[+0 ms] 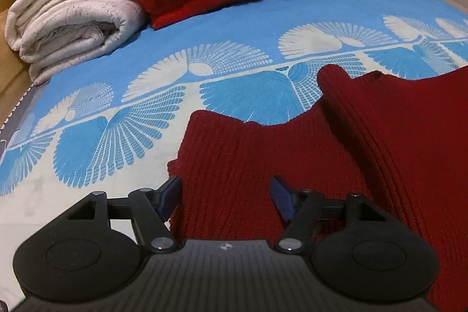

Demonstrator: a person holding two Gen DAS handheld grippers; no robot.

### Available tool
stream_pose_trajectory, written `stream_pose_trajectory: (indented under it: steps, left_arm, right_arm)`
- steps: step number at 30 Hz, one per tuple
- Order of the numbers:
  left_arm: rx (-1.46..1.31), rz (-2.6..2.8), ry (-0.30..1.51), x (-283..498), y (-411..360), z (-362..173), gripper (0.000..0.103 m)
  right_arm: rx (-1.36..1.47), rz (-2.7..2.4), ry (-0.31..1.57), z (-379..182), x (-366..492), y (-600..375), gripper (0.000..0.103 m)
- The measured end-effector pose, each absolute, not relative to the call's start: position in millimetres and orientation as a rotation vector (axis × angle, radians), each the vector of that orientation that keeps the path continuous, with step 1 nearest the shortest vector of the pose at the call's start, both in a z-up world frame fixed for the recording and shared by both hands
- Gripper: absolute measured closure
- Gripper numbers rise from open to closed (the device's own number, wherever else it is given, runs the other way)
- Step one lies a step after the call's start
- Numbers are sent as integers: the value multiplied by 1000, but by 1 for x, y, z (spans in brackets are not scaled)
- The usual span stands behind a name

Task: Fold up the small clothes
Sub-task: 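Grasp the cardigan hem with the left gripper while the right gripper grasps it too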

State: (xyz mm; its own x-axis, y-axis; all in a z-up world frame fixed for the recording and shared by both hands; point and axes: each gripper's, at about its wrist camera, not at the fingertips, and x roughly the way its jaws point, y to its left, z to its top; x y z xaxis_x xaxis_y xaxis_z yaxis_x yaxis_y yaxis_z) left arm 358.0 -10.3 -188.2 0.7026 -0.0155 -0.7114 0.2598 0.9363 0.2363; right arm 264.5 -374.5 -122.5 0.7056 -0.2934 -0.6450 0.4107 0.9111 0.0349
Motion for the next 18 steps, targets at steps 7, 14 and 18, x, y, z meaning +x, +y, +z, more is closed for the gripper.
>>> stream_pose_trajectory:
  steps: [7,14,18]
  left_arm:
    - [77,-191,822,363,15,-156,87]
    - [-184,-174,861,375,99,-130,88]
    - [-247,-122,979,391,109,-162,88]
  right_arm:
    - [139,-398,654,-118,261,-385,91]
    - [370,-382,553,-95,245,-420,92]
    - [518,-388,635,-119,256,-440,92]
